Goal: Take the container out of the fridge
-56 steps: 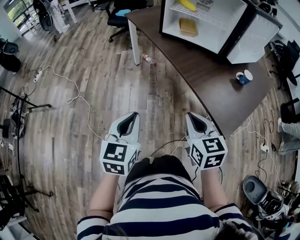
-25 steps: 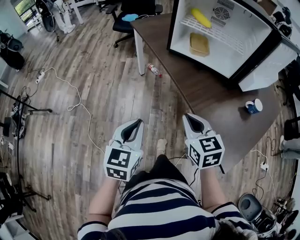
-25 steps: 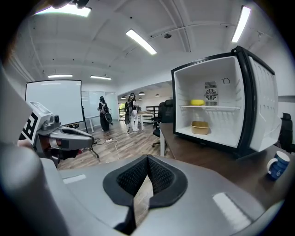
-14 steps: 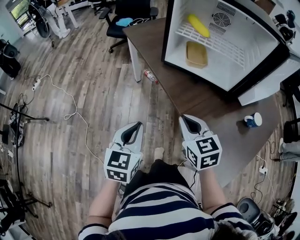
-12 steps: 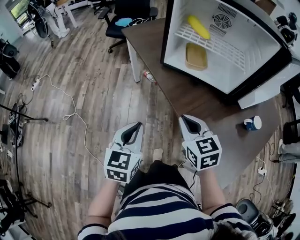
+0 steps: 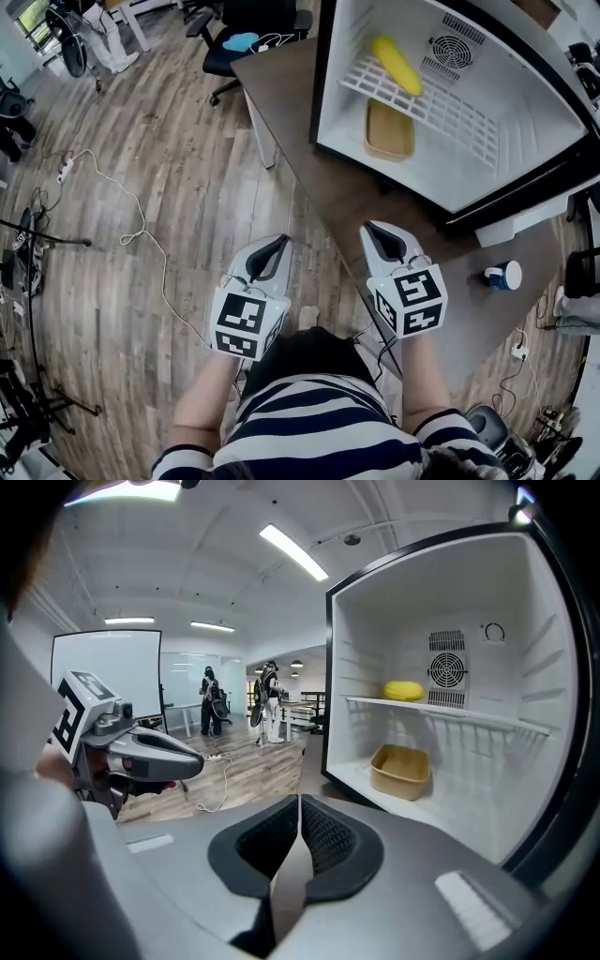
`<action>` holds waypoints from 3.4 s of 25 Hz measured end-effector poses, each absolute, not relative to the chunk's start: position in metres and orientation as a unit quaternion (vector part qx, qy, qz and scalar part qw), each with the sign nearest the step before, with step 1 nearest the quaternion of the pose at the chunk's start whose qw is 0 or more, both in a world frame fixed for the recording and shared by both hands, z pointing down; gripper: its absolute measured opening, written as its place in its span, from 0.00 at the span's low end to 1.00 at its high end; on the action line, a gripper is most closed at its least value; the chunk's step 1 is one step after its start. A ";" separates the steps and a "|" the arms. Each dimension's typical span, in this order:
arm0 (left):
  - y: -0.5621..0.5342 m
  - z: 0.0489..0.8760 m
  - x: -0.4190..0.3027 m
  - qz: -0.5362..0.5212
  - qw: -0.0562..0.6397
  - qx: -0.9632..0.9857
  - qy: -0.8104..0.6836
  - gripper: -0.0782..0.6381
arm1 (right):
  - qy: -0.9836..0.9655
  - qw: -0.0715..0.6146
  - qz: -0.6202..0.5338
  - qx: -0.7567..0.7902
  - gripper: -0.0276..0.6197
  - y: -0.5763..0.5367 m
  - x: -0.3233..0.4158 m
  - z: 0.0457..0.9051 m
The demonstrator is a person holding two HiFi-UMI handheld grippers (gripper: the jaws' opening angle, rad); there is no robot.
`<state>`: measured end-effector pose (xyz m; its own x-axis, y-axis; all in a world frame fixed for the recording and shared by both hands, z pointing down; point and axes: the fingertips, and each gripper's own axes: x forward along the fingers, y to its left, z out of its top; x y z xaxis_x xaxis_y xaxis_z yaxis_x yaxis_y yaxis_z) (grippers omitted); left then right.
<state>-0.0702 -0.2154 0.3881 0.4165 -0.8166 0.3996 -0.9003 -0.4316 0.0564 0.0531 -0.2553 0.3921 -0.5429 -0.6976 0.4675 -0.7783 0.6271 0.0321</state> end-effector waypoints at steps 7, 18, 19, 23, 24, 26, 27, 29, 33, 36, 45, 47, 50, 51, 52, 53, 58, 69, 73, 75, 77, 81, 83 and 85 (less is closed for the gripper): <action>-0.262 0.393 -0.055 0.162 0.133 0.833 -0.512 0.11 | -0.878 0.222 0.071 0.419 0.13 -0.304 0.065 0.391; -0.306 0.405 -0.040 0.172 0.137 0.834 -0.506 0.11 | -0.872 0.225 0.024 0.435 0.27 -0.369 0.082 0.394; -0.310 0.406 -0.040 0.173 0.137 0.833 -0.507 0.11 | -0.871 0.227 0.018 0.436 0.27 -0.375 0.084 0.394; -0.326 0.412 -0.041 0.177 0.138 0.829 -0.512 0.11 | -0.863 0.244 -0.009 0.441 0.28 -0.400 0.087 0.398; -0.330 0.414 -0.041 0.178 0.140 0.829 -0.511 0.11 | -0.860 0.252 -0.019 0.443 0.28 -0.406 0.088 0.399; -0.336 0.417 -0.040 0.180 0.142 0.829 -0.510 0.11 | -0.854 0.268 -0.037 0.445 0.28 -0.416 0.091 0.403; -0.339 0.418 -0.039 0.180 0.143 0.829 -0.509 0.11 | -0.852 0.274 -0.044 0.444 0.28 -0.421 0.092 0.405; -0.344 0.421 -0.036 0.181 0.144 0.830 -0.507 0.11 | -0.851 0.283 -0.049 0.440 0.28 -0.429 0.095 0.411; -0.353 0.429 -0.035 0.183 0.147 0.830 -0.506 0.11 | -0.851 0.294 -0.051 0.431 0.29 -0.440 0.098 0.424; -0.359 0.436 -0.035 0.182 0.155 0.829 -0.505 0.11 | -0.850 0.306 -0.060 0.425 0.29 -0.446 0.098 0.433; -0.367 0.446 -0.031 0.188 0.162 0.829 -0.501 0.11 | -0.834 0.365 -0.114 0.399 0.28 -0.459 0.100 0.454; -0.368 0.445 -0.033 0.187 0.162 0.828 -0.503 0.11 | -0.833 0.370 -0.121 0.394 0.25 -0.459 0.100 0.455; -0.368 0.443 -0.036 0.183 0.159 0.826 -0.508 0.11 | -0.835 0.370 -0.121 0.388 0.20 -0.459 0.099 0.454; -0.368 0.442 -0.036 0.182 0.158 0.826 -0.509 0.11 | -0.837 0.371 -0.119 0.384 0.19 -0.459 0.099 0.454; -0.368 0.441 -0.037 0.182 0.156 0.826 -0.510 0.11 | -0.838 0.372 -0.120 0.380 0.18 -0.459 0.098 0.453; -0.368 0.439 -0.037 0.181 0.155 0.827 -0.510 0.11 | -0.839 0.374 -0.121 0.376 0.17 -0.458 0.098 0.453; -0.367 0.435 -0.040 0.177 0.152 0.827 -0.512 0.11 | -0.841 0.382 -0.128 0.360 0.08 -0.453 0.093 0.454; -0.352 0.424 -0.050 0.165 0.145 0.825 -0.521 0.11 | -0.842 0.392 -0.128 0.349 0.07 -0.435 0.088 0.449; -0.343 0.417 -0.056 0.159 0.141 0.826 -0.523 0.11 | -0.841 0.393 -0.128 0.349 0.07 -0.422 0.085 0.446; -0.337 0.413 -0.058 0.157 0.139 0.827 -0.522 0.11 | -0.841 0.392 -0.126 0.350 0.07 -0.413 0.084 0.441; -0.331 0.409 -0.060 0.155 0.137 0.828 -0.521 0.11 | -0.842 0.390 -0.125 0.351 0.07 -0.404 0.083 0.436; -0.318 0.402 -0.062 0.150 0.134 0.833 -0.516 0.11 | -0.841 0.390 -0.125 0.354 0.07 -0.382 0.081 0.427; -0.310 0.399 -0.065 0.149 0.133 0.835 -0.513 0.11 | -0.839 0.393 -0.127 0.355 0.07 -0.370 0.079 0.423; -0.301 0.396 -0.068 0.146 0.134 0.836 -0.511 0.11 | -0.838 0.396 -0.131 0.353 0.07 -0.356 0.075 0.419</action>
<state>-0.0681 -0.3014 0.3955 0.4351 -0.8158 0.3810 -0.8940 -0.4416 0.0756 0.0753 -0.3565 0.4190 -0.4373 -0.6946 0.5712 -0.4876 0.7168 0.4984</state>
